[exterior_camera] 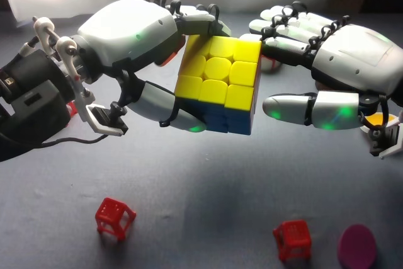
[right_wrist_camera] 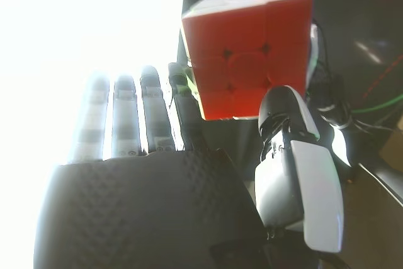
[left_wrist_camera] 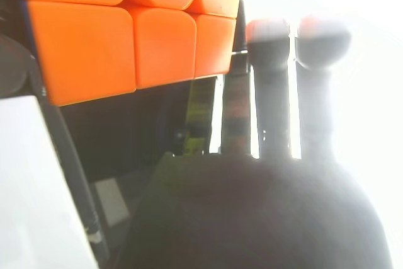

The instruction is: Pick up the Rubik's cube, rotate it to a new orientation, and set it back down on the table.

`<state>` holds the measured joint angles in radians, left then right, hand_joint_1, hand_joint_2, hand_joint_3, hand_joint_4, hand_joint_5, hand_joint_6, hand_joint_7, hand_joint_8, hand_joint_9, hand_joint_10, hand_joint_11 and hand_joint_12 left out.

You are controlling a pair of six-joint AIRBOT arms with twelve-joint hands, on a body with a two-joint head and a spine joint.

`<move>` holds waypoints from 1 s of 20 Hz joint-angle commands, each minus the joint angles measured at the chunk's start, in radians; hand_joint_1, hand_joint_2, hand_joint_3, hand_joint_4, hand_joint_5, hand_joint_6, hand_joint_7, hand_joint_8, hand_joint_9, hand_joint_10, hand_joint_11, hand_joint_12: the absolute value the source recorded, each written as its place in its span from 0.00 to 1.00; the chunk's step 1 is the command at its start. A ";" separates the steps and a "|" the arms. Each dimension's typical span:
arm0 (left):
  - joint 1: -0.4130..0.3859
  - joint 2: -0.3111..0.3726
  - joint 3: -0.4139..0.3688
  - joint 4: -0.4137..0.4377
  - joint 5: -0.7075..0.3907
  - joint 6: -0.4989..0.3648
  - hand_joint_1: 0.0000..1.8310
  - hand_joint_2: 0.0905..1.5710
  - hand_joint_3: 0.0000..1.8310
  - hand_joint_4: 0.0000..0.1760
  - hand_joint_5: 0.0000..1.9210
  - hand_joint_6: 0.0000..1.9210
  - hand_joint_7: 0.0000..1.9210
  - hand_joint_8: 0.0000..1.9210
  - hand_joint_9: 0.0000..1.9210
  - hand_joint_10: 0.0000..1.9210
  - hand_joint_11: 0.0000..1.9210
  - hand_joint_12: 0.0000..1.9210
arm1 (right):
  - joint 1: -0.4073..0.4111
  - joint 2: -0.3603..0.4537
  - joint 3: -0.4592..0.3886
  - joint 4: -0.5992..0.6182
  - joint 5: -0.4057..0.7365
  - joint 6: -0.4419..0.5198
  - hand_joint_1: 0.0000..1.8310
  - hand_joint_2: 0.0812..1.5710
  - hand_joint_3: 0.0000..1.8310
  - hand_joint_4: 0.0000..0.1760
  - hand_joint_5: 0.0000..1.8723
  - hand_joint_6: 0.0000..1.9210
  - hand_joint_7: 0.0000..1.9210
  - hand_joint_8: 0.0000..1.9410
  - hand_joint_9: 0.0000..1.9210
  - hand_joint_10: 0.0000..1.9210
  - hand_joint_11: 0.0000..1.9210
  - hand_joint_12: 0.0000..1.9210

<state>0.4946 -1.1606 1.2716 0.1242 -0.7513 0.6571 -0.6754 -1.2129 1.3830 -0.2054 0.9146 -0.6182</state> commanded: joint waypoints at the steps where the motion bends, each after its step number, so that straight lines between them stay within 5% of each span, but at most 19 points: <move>1: -0.010 0.009 0.005 -0.030 -0.155 -0.011 0.66 0.77 0.02 0.00 0.40 0.57 0.39 0.87 0.41 1.00 0.44 1.00 | 0.013 0.006 -0.007 0.019 0.130 0.005 0.00 0.77 0.01 0.00 0.07 0.01 0.04 0.01 0.01 0.01 0.00 0.00; 2: -0.010 0.009 0.005 -0.031 -0.155 -0.011 0.65 0.78 0.01 0.00 0.38 0.58 0.39 0.88 0.44 1.00 0.48 1.00 | 0.013 0.007 -0.011 0.019 0.135 0.005 0.00 0.77 0.00 0.00 0.09 0.01 0.06 0.01 0.03 0.01 0.00 0.00; 3: -0.010 0.009 0.005 -0.033 -0.157 -0.010 0.65 0.79 0.01 0.00 0.38 0.59 0.37 0.91 0.49 1.00 0.52 1.00 | 0.013 0.007 -0.014 0.019 0.137 0.005 0.00 0.77 0.00 0.00 0.08 0.01 0.07 0.01 0.04 0.07 0.00 0.19; 4: -0.011 0.010 0.005 -0.033 -0.156 -0.009 0.65 0.78 0.01 0.00 0.37 0.70 0.38 0.80 0.55 1.00 0.58 1.00 | 0.012 0.007 -0.016 0.016 0.139 0.005 0.00 0.77 0.00 0.00 0.08 0.01 0.09 0.01 0.06 0.11 0.00 0.44; 5: -0.011 0.011 0.005 -0.036 -0.155 -0.007 0.65 0.78 0.01 0.00 0.38 0.61 0.38 0.88 0.54 1.00 0.58 1.00 | 0.012 0.007 -0.020 0.012 0.147 0.005 0.00 0.77 0.00 0.00 0.11 0.08 0.11 0.02 0.01 0.20 0.00 0.42; 6: -0.011 0.012 0.006 -0.038 -0.155 -0.007 0.63 0.74 0.00 0.00 0.44 0.62 0.48 0.98 0.55 1.00 0.60 1.00 | 0.012 0.008 -0.029 0.010 0.157 0.005 0.00 0.78 0.00 0.00 0.11 0.11 0.12 0.02 0.00 0.28 0.00 0.55; 7: -0.011 0.013 0.006 -0.039 -0.156 -0.007 0.62 0.73 0.00 0.00 0.45 0.62 0.52 1.00 0.58 1.00 0.63 1.00 | 0.012 0.011 -0.034 0.010 0.164 0.005 0.00 0.78 0.00 0.00 0.10 0.13 0.10 0.01 0.00 0.23 0.00 0.57; 8: -0.011 0.013 0.006 -0.041 -0.158 -0.006 0.65 0.74 0.01 0.00 0.44 0.58 0.43 0.84 0.46 1.00 0.50 1.00 | 0.012 0.017 -0.045 0.007 0.173 0.005 0.00 0.78 0.00 0.00 0.05 0.12 0.08 0.01 0.00 0.14 0.00 0.47; 9: -0.011 0.013 0.006 -0.042 -0.158 -0.005 0.65 0.65 0.18 0.00 0.44 0.61 0.42 0.79 0.40 0.96 0.41 1.00 | 0.012 0.019 -0.049 0.005 0.175 0.005 0.00 0.79 0.00 0.00 0.04 0.11 0.07 0.00 0.00 0.10 0.00 0.37; 11: -0.010 0.016 0.006 -0.050 -0.166 -0.003 0.66 0.57 0.35 0.00 0.41 0.66 0.42 0.88 0.48 0.99 0.51 1.00 | 0.009 0.028 -0.061 0.004 0.181 0.005 0.00 0.78 0.00 0.00 0.01 0.03 0.03 0.00 0.00 0.05 0.00 0.21; 13: -0.011 0.018 0.006 -0.052 -0.168 -0.002 0.66 0.60 0.35 0.00 0.37 0.67 0.40 0.95 0.58 1.00 0.61 1.00 | 0.002 0.037 -0.072 0.002 0.194 0.005 0.00 0.78 0.00 0.00 0.08 0.05 0.00 0.00 0.00 0.00 0.00 0.07; 15: -0.013 0.021 0.005 -0.053 -0.169 -0.001 0.66 0.55 0.41 0.00 0.40 0.68 0.40 0.96 0.55 1.00 0.59 1.00 | -0.001 0.047 -0.082 -0.004 0.202 0.005 0.00 0.78 0.00 0.00 0.06 0.04 0.03 0.01 0.03 0.01 0.00 0.20; 16: -0.013 0.022 0.006 -0.059 -0.172 0.002 0.65 0.53 0.46 0.00 0.39 0.71 0.40 0.99 0.63 1.00 0.68 1.00 | -0.002 0.053 -0.089 -0.009 0.204 0.005 0.00 0.79 0.00 0.00 0.06 0.04 0.05 0.01 0.06 0.03 0.00 0.35; 17: -0.012 0.023 0.006 -0.062 -0.174 0.002 0.61 0.44 0.56 0.00 0.44 0.80 0.60 1.00 0.72 1.00 0.77 1.00 | -0.004 0.057 -0.091 -0.011 0.205 0.005 0.00 0.79 0.00 0.00 0.06 0.04 0.03 0.00 0.05 0.04 0.00 0.42; 18: -0.013 0.025 0.005 -0.062 -0.175 0.003 0.65 0.46 0.55 0.00 0.42 0.74 0.46 1.00 0.69 1.00 0.73 1.00 | -0.006 0.061 -0.093 -0.011 0.206 0.005 0.00 0.79 0.00 0.00 0.07 0.05 0.03 0.00 0.05 0.05 0.00 0.46; 20: -0.013 0.027 0.005 -0.064 -0.179 0.003 0.66 0.50 0.50 0.00 0.41 0.72 0.41 1.00 0.64 1.00 0.69 1.00 | -0.010 0.066 -0.098 -0.011 0.208 0.005 0.00 0.79 0.00 0.00 0.06 0.07 0.05 0.00 0.02 0.13 0.00 0.53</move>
<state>0.4965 -1.1439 1.2736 0.0898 -0.7570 0.6754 -0.6899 -1.1507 1.2865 -0.2359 1.0080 -0.6186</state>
